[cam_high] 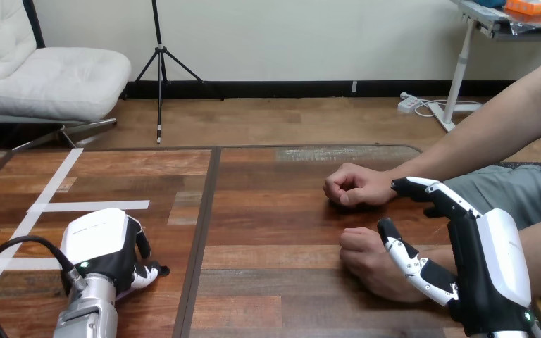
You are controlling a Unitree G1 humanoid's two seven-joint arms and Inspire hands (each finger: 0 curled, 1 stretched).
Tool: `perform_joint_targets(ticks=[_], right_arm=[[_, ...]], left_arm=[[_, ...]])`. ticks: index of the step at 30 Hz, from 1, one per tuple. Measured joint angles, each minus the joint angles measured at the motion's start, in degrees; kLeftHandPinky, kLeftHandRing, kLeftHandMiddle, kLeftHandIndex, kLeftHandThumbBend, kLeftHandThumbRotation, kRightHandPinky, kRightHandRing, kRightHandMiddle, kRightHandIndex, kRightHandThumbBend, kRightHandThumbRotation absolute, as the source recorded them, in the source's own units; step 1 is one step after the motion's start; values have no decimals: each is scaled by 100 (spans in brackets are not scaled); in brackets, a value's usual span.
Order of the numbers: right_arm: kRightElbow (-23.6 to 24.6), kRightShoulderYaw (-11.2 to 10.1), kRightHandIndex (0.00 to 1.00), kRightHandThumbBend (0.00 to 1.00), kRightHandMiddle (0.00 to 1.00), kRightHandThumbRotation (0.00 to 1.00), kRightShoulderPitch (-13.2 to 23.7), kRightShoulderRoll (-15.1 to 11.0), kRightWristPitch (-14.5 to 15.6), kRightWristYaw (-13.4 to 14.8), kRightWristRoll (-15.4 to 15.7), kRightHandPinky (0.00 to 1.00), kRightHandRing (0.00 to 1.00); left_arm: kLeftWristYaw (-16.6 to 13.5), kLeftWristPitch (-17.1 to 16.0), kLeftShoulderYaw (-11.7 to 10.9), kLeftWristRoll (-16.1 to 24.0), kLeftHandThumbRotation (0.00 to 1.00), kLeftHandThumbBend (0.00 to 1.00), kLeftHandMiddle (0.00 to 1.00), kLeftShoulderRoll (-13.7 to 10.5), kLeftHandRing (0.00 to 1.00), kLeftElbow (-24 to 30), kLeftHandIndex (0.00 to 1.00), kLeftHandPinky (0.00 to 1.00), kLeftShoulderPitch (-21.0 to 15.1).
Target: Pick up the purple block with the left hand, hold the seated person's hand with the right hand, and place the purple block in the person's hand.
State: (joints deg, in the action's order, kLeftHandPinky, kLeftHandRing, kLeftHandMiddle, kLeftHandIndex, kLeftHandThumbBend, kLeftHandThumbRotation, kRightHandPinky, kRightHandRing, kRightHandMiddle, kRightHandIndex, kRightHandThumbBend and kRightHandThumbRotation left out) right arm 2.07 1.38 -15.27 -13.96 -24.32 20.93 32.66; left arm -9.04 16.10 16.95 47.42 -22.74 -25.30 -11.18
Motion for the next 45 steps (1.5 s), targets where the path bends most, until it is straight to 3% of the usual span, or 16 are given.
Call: perform_joint_targets(ticks=[20,45], right_arm=[[6,-33,70,39,72,41,-1,-3,30,-12,0,66,74],[5,-40,70,39,71,37,-1,-7,30,-24,-2,66,74]], left_arm=[[-467,-391,-12,-456,0,62,43,-2,37,-220,44,30,-13],[-783,-854,-9,-703,0,56,43,-2,37,-350,45,31,31]])
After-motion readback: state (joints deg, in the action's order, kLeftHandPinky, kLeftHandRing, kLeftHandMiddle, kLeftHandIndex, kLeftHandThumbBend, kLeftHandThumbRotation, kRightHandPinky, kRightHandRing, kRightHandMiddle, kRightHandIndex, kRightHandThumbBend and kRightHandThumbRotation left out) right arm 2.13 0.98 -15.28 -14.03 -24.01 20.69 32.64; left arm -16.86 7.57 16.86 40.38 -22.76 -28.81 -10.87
